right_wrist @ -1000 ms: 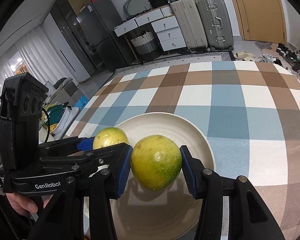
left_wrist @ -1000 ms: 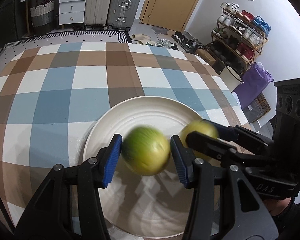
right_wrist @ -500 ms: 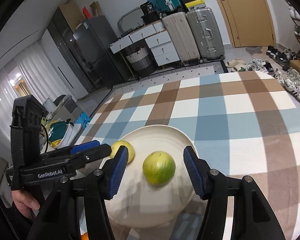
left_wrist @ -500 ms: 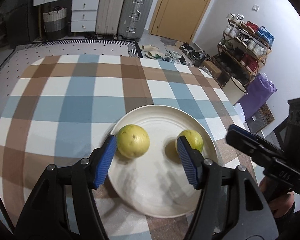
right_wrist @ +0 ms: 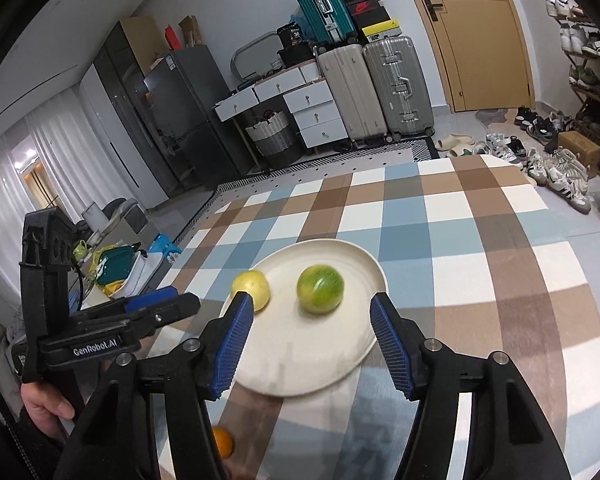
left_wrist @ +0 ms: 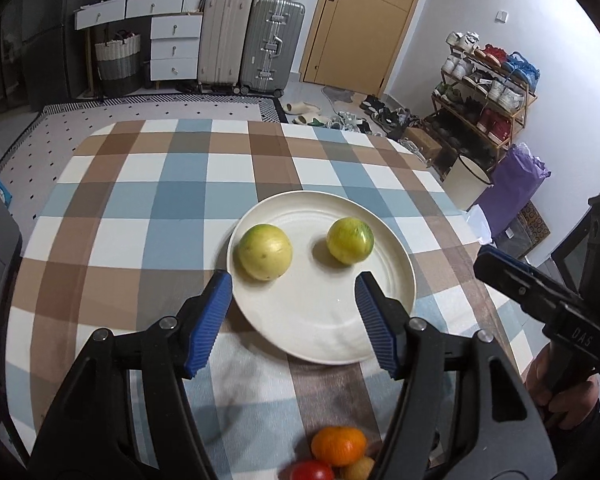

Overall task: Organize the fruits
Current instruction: 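Move both open tools back toward the remaining fruits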

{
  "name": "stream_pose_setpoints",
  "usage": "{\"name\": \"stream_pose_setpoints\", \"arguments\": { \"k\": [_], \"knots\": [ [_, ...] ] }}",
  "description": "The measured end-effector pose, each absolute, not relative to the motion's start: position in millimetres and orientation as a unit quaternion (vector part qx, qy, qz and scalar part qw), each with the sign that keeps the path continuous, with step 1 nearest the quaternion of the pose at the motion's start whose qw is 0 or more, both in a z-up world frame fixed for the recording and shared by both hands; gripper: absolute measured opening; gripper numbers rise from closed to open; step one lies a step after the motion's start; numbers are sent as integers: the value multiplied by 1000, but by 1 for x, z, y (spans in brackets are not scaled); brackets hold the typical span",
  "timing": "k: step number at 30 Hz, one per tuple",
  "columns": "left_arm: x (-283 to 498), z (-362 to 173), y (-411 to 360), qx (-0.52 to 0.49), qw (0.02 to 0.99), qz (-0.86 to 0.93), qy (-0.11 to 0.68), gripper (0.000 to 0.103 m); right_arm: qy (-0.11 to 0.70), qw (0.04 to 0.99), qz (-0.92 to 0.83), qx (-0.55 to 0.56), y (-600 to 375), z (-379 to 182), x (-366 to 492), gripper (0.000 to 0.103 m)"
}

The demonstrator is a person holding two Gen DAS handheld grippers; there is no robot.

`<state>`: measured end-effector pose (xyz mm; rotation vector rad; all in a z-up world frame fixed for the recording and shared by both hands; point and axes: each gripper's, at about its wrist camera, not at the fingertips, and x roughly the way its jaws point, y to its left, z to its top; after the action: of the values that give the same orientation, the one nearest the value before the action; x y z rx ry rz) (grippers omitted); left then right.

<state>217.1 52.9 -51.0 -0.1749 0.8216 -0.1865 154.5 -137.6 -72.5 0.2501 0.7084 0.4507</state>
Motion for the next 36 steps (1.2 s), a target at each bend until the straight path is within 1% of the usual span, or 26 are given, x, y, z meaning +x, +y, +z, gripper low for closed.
{"name": "stream_pose_setpoints", "arguments": {
  "k": [3,5,7,10,13,15,17,18,21,24,26,29,31,33,36],
  "knots": [
    [199,-47,52,-78,911,-85,395,63,340,907,217,120,-137,-72,139,63],
    [187,-45,52,-76,913,-84,392,67,338,908,218,120,-137,-72,129,67],
    [176,-44,50,-74,914,-82,390,73,335,909,218,119,-136,-72,119,73],
    [157,-42,48,-66,918,-76,383,79,328,911,218,118,-135,-72,104,78],
    [140,-40,46,-57,922,-66,377,81,323,913,220,116,-133,-72,91,83],
    [130,-39,47,-53,924,-60,374,82,320,914,222,113,-131,-72,81,84],
    [120,-38,47,-50,925,-55,372,83,318,915,223,113,-130,-71,74,89],
    [116,-37,46,-48,926,-55,371,83,315,916,222,113,-130,-71,71,93],
    [104,-36,46,-43,927,-54,368,83,309,918,222,114,-129,-71,59,94],
    [96,-36,46,-41,929,-53,364,84,311,917,222,113,-127,-71,51,99],
    [89,-36,47,-41,931,-51,360,86,308,919,221,109,-126,-71,44,100],
    [80,-38,50,-44,933,-49,355,92,306,920,222,106,-124,-69,36,101],
    [75,-42,51,-47,932,-51,355,97,305,921,220,103,-124,-69,30,101],
    [69,-47,52,-46,933,-50,354,100,303,922,219,100,-122,-69,24,102],
    [64,-57,52,-43,931,-50,358,100,304,923,217,97,-121,-71,17,102]
  ]
}}
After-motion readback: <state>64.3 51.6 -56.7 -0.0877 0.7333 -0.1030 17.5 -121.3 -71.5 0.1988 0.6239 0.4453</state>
